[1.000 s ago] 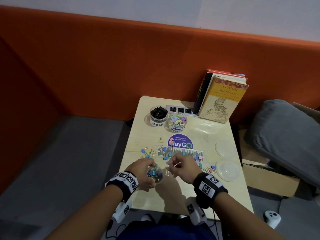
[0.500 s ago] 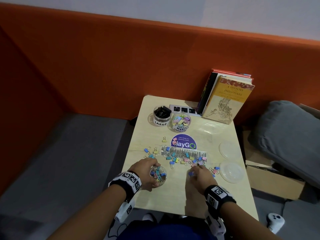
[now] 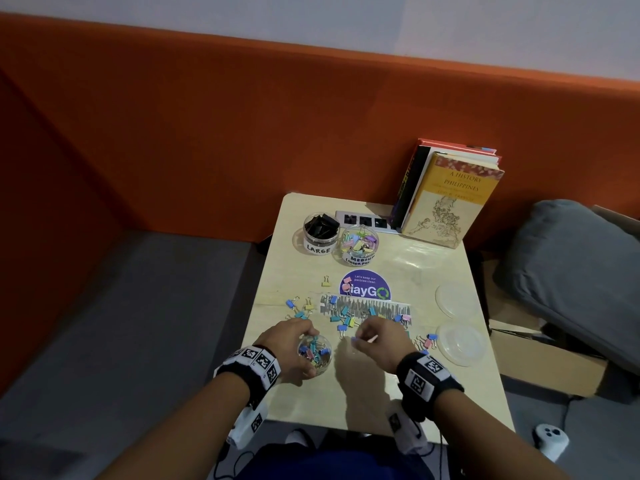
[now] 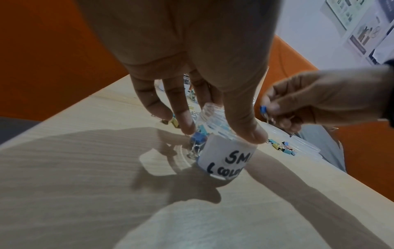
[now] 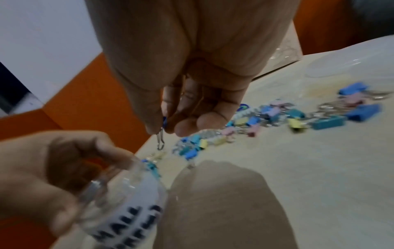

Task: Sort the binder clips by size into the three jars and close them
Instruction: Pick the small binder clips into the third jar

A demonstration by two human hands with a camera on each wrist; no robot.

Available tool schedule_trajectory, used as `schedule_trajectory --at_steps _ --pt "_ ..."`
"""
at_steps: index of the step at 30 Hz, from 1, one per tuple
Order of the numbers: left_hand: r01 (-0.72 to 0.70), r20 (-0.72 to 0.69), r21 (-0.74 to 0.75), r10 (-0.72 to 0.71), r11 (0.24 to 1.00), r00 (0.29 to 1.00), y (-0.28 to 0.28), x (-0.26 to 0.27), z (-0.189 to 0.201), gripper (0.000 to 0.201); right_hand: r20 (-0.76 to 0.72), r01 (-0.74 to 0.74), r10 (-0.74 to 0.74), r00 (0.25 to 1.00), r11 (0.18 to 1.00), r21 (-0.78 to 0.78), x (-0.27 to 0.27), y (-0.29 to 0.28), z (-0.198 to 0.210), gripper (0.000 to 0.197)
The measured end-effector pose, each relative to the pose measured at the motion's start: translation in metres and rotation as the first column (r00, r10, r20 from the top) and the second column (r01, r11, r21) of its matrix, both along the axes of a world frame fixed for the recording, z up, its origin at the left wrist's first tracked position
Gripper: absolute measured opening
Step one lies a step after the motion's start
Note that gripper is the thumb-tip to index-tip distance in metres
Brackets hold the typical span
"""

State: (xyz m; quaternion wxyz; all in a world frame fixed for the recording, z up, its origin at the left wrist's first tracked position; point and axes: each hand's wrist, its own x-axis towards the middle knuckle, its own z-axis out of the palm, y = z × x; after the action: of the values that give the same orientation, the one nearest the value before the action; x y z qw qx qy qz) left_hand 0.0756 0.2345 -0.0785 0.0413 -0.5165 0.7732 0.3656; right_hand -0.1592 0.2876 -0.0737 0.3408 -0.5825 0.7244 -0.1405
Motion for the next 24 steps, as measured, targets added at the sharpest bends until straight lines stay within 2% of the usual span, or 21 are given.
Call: schedule_trajectory --at_steps 2,4,8,12,15,17,20,24 --pt "0.002 0.002 -0.006 -0.002 1.0 1.0 0.0 0.0 0.0 0.067 0.094 -0.047 0.052 0.994 0.997 -0.06 0.012 -0.007 0.01 0.013" --pt "0.007 0.003 -0.011 -0.007 1.0 1.0 -0.001 -0.001 0.0 0.066 0.127 -0.12 0.128 0.984 0.99 -0.07 0.022 -0.012 0.015 0.01" --pt "0.014 0.003 -0.011 -0.014 1.0 1.0 -0.001 -0.001 0.0 0.065 0.031 -0.174 0.176 0.984 0.983 -0.066 0.022 -0.012 0.008 0.006" --pt "-0.012 -0.003 0.005 0.012 1.0 1.0 0.0 0.001 -0.003 0.066 -0.103 0.007 -0.01 0.995 0.999 -0.037 -0.004 -0.004 -0.008 0.009" --pt "-0.005 0.012 0.012 0.005 1.0 1.0 -0.001 0.0 -0.003 0.069 -0.254 0.148 -0.155 0.955 0.988 -0.044 -0.029 0.003 -0.017 0.006" --pt "-0.005 0.016 0.018 0.005 1.0 1.0 -0.002 0.0 -0.003 0.071 -0.321 0.22 -0.213 0.923 0.975 -0.017 -0.044 0.008 -0.022 0.018" --pt "0.005 0.025 0.015 -0.006 1.0 1.0 -0.002 0.0 -0.004 0.071 -0.396 0.278 -0.235 0.887 0.959 0.052 -0.055 0.017 -0.028 0.025" --pt "-0.007 0.016 0.023 0.007 1.0 1.0 -0.002 0.0 -0.005 0.068 -0.424 0.221 -0.147 0.893 0.966 0.131 -0.053 0.022 -0.032 0.026"
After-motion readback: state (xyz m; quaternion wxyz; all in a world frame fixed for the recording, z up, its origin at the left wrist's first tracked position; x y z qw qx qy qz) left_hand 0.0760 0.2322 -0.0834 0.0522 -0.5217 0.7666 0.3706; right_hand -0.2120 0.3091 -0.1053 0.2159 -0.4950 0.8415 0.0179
